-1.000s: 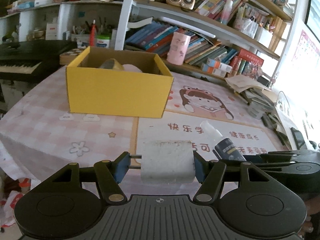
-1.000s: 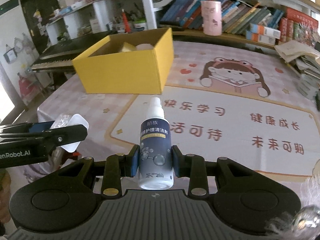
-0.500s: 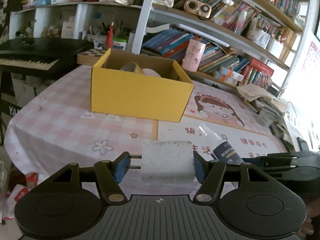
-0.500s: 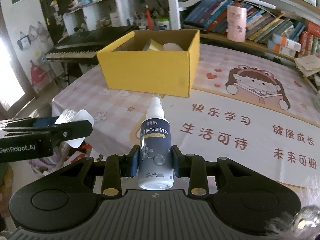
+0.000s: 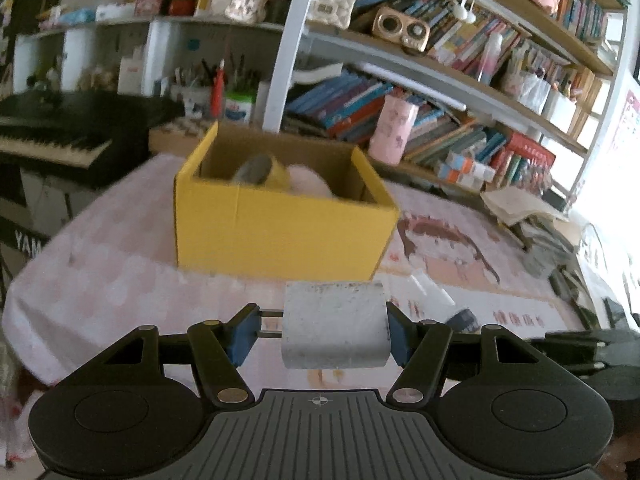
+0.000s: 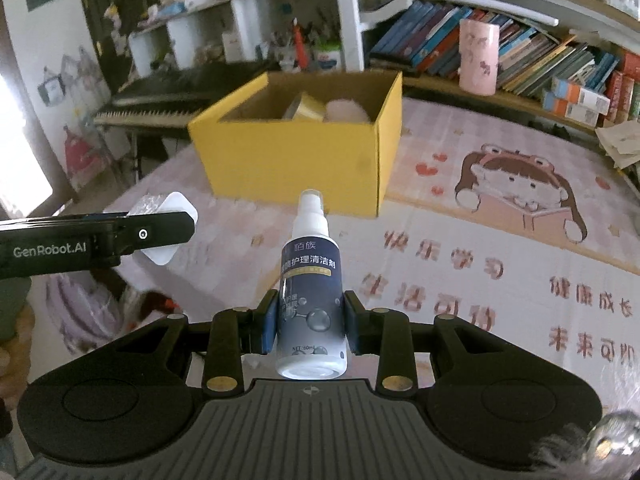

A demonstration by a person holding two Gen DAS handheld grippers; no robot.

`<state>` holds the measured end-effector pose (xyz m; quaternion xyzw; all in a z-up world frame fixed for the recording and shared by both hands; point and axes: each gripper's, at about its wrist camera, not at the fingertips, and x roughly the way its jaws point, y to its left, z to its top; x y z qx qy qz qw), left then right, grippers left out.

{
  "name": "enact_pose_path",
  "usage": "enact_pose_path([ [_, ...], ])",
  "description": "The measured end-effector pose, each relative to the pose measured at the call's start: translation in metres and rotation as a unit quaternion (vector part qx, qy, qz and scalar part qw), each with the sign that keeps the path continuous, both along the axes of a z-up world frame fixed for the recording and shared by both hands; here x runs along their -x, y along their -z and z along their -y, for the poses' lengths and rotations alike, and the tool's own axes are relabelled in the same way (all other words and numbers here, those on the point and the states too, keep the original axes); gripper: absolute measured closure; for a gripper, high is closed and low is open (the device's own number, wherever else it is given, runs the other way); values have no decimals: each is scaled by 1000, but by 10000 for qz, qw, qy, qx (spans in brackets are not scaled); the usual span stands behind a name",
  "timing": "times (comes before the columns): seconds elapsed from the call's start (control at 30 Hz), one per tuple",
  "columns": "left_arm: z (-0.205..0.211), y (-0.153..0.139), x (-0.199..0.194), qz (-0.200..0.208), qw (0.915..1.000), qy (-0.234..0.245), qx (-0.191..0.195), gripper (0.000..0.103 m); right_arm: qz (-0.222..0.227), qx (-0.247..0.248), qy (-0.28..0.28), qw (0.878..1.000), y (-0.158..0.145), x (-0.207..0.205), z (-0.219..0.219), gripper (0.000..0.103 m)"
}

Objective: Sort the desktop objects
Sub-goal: 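Lift the white plug and spray bottle and carry them toward the yellow box, then lower the plug with left tool into the yellow box while right tool lowers the spray bottle in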

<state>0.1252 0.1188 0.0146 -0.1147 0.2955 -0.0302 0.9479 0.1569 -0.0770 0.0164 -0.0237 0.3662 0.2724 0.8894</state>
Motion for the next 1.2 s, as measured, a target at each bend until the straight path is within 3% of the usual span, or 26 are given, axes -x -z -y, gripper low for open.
enact_pose_path([
  [0.27, -5, -24, -52, 350, 9993, -7, -122, 38, 299, -214, 201, 9991, -25, -45, 5, 73],
  [0.4, -5, -32, -84, 437, 9986, 144, -266, 38, 665, -273, 330, 9969, -46, -74, 4, 73],
  [0.7, -3, -35, -145, 622, 9973, 124, -373, 38, 1045, -357, 275, 9935, -65, -132, -7, 73],
  [1.0, -11, -19, -182, 411, 9976, -65, -560, 38, 807, -381, 67, 9960, -48, -182, -32, 73],
  [1.2, -21, 4, -201, 8, 9975, -189, -683, 38, 670, -382, 11, 9970, -38, -210, -42, 73],
])
